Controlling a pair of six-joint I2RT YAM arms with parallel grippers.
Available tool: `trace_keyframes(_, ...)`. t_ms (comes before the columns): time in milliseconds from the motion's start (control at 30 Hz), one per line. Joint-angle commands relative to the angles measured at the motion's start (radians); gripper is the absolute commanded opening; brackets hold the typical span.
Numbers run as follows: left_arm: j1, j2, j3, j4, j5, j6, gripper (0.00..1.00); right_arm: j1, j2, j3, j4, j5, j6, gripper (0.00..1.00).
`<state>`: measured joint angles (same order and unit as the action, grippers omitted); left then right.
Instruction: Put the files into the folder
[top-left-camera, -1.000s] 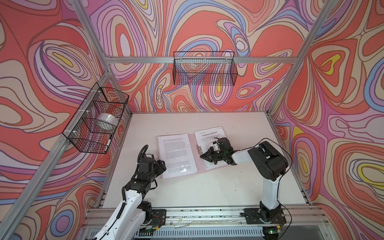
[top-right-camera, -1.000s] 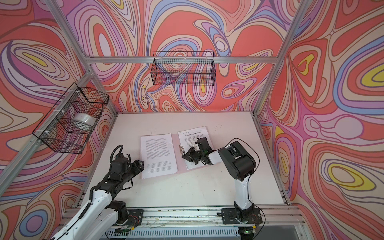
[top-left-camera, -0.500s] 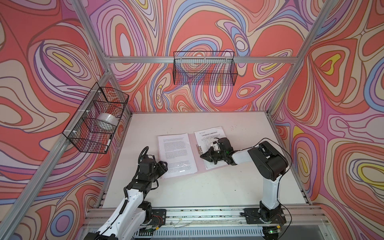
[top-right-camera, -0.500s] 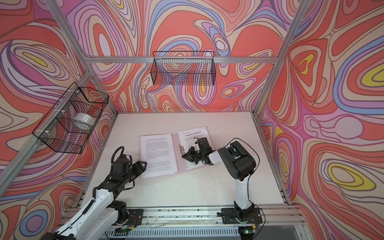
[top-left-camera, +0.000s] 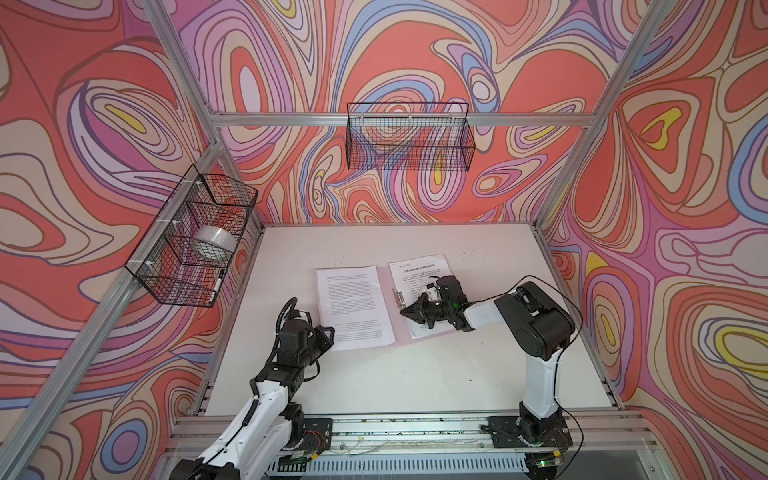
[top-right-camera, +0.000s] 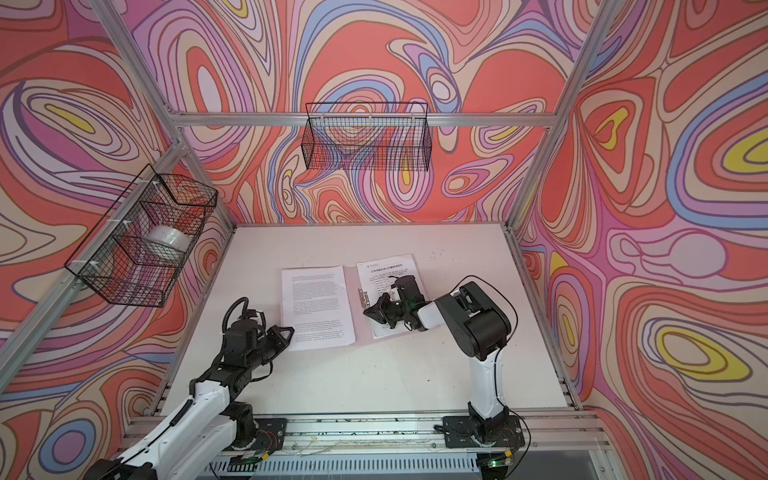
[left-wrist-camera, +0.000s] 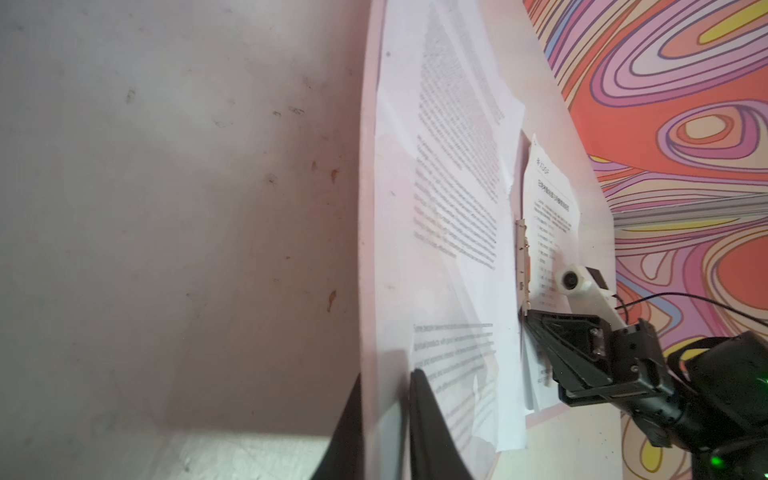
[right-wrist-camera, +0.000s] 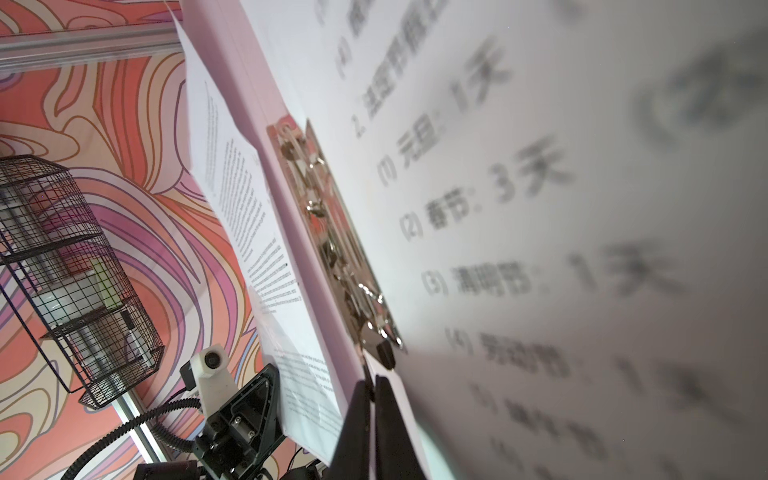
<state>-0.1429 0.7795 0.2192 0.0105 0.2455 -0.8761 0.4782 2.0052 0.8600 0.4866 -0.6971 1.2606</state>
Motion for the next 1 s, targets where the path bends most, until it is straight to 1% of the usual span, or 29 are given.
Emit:
trace_keyframes(0,0.005,-0.046,0.070,-0.075,-0.011,0.017,0.00,-0.006,0.007,0.002,-0.052,0.024,-0.002,0.00)
trace_keyframes(33,0.005,-0.057,0.088,-0.104,-0.020,0.028,0.00,-0.005,0.002,0.012,-0.068,0.023,-0.013,0.00)
trace_keyframes(67,0.005,-0.064,0.107,-0.134,-0.028,0.038,0.00,-0.006,-0.004,0.021,-0.081,0.022,-0.021,0.04)
trace_keyframes(167,0.005,-0.074,0.188,-0.240,-0.061,0.085,0.00,-0.006,-0.032,0.043,-0.130,0.023,-0.047,0.21)
trace_keyframes(200,0.005,-0.073,0.218,-0.264,-0.070,0.104,0.00,-0.006,-0.049,0.055,-0.158,0.026,-0.066,0.25)
trace_keyframes(233,0.005,-0.070,0.250,-0.308,-0.076,0.123,0.00,-0.006,-0.068,0.070,-0.204,0.036,-0.091,0.28)
trace_keyframes(333,0.005,-0.046,0.358,-0.367,-0.065,0.178,0.00,-0.008,-0.142,0.112,-0.356,0.090,-0.190,0.32)
trace_keyframes(433,0.005,-0.009,0.447,-0.407,-0.032,0.229,0.00,-0.020,-0.222,0.137,-0.494,0.162,-0.283,0.35)
trace_keyframes(533,0.003,0.034,0.527,-0.440,0.015,0.281,0.00,-0.042,-0.305,0.139,-0.594,0.230,-0.348,0.37)
trace_keyframes(600,0.003,0.060,0.574,-0.466,0.032,0.311,0.00,-0.065,-0.344,0.127,-0.642,0.269,-0.375,0.37)
trace_keyframes(700,0.000,0.097,0.625,-0.470,0.066,0.330,0.00,-0.110,-0.382,0.092,-0.677,0.296,-0.399,0.37)
trace_keyframes(800,-0.018,0.146,0.673,-0.471,0.087,0.346,0.00,-0.142,-0.386,0.069,-0.693,0.309,-0.422,0.37)
trace_keyframes(967,-0.100,0.254,0.752,-0.487,0.070,0.370,0.00,-0.154,-0.330,0.080,-0.729,0.372,-0.472,0.38)
